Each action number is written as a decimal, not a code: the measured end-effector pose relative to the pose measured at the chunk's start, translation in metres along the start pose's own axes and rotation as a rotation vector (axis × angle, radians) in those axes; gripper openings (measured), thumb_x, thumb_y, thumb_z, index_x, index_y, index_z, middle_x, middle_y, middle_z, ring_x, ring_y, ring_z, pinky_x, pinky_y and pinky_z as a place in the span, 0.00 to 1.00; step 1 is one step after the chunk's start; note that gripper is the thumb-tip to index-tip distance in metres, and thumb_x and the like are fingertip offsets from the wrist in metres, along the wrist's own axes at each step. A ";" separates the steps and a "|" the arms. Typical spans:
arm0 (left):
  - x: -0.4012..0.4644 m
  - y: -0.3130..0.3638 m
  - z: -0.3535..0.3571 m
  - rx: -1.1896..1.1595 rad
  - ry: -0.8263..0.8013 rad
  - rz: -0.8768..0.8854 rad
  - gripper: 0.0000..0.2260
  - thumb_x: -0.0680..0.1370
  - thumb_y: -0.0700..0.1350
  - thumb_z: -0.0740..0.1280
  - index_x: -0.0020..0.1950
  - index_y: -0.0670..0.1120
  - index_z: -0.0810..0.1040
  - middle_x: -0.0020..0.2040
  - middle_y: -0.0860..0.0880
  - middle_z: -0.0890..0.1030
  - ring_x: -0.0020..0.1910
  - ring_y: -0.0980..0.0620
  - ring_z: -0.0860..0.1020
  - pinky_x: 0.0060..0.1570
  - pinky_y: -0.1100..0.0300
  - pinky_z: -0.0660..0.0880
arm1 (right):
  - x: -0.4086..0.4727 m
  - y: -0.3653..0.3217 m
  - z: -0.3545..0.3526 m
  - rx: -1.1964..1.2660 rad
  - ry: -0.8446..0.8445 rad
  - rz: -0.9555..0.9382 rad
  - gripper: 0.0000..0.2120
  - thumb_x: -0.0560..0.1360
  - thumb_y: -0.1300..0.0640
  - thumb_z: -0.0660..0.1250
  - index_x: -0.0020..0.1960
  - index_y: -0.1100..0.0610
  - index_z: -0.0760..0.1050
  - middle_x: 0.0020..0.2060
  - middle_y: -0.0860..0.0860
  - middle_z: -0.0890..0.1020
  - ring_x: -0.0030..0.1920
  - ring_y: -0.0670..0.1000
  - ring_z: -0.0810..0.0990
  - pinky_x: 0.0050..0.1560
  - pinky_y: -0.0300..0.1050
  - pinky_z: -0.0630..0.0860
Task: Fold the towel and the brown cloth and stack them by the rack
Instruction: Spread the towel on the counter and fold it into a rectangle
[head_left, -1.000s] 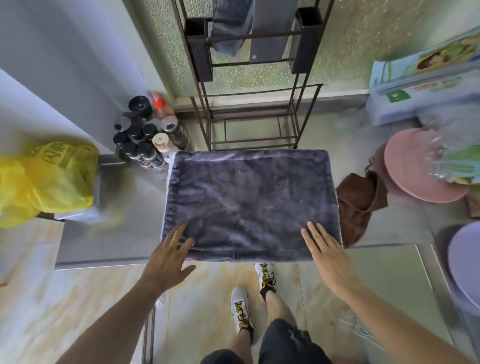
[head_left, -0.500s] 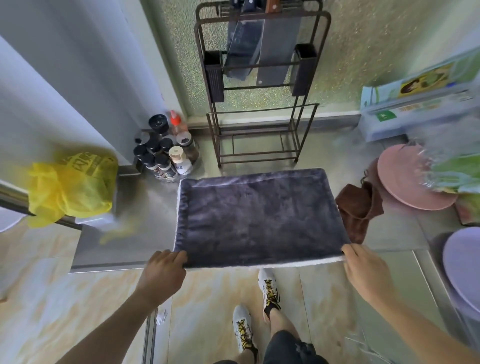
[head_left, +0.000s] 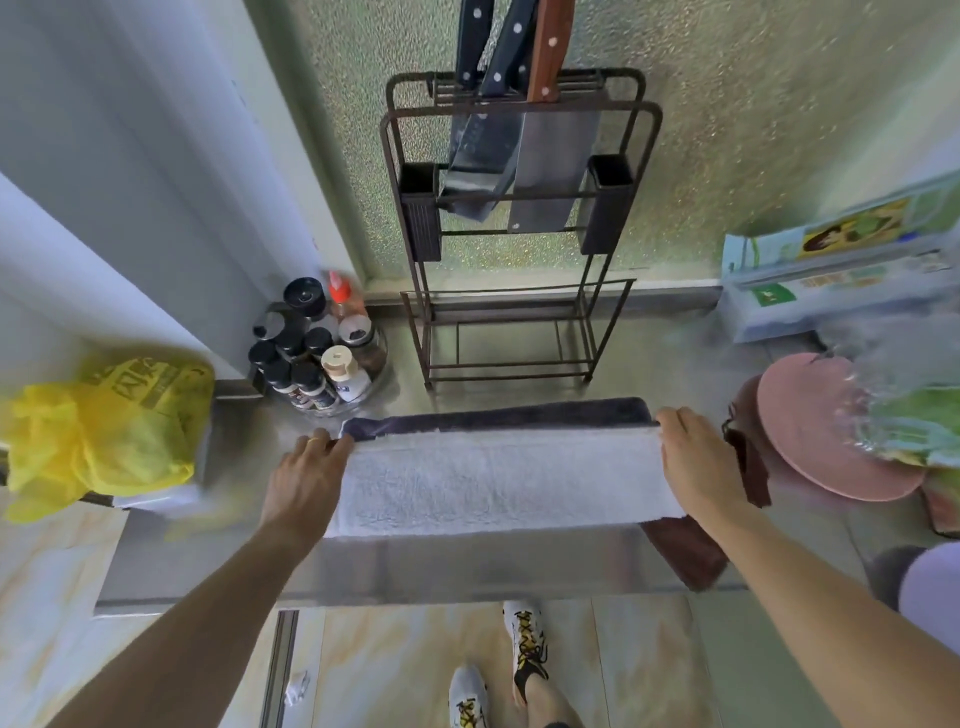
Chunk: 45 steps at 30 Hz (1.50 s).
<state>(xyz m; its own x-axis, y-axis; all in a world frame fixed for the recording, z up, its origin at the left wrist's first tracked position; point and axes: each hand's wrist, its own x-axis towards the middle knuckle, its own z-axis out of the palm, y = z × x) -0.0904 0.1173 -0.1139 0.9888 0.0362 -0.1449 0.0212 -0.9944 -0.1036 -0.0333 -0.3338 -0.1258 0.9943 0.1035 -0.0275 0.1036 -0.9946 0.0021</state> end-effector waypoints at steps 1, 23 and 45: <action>0.009 0.003 0.001 0.017 -0.009 -0.005 0.21 0.63 0.25 0.74 0.54 0.39 0.81 0.41 0.39 0.79 0.38 0.37 0.79 0.26 0.49 0.76 | 0.012 0.001 0.007 -0.004 -0.012 -0.001 0.18 0.69 0.70 0.72 0.58 0.62 0.76 0.48 0.60 0.83 0.44 0.60 0.82 0.39 0.53 0.80; 0.057 0.061 0.094 -0.166 -0.149 -0.003 0.26 0.83 0.60 0.46 0.82 0.57 0.54 0.83 0.43 0.54 0.82 0.39 0.55 0.77 0.38 0.61 | 0.084 0.004 0.079 0.050 -0.068 -0.074 0.29 0.71 0.67 0.71 0.71 0.61 0.69 0.64 0.62 0.75 0.64 0.64 0.74 0.60 0.60 0.77; 0.033 0.135 0.085 -0.224 0.023 0.173 0.28 0.83 0.63 0.55 0.81 0.63 0.50 0.84 0.45 0.48 0.82 0.38 0.45 0.77 0.33 0.52 | -0.015 -0.024 0.063 0.254 -0.051 0.581 0.33 0.73 0.48 0.73 0.70 0.64 0.67 0.61 0.69 0.76 0.58 0.71 0.76 0.52 0.64 0.77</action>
<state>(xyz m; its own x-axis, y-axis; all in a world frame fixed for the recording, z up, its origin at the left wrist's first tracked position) -0.0673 -0.0069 -0.2166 0.9836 -0.1355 -0.1193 -0.1183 -0.9829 0.1414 -0.0529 -0.3116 -0.1888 0.8832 -0.4472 -0.1411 -0.4681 -0.8593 -0.2062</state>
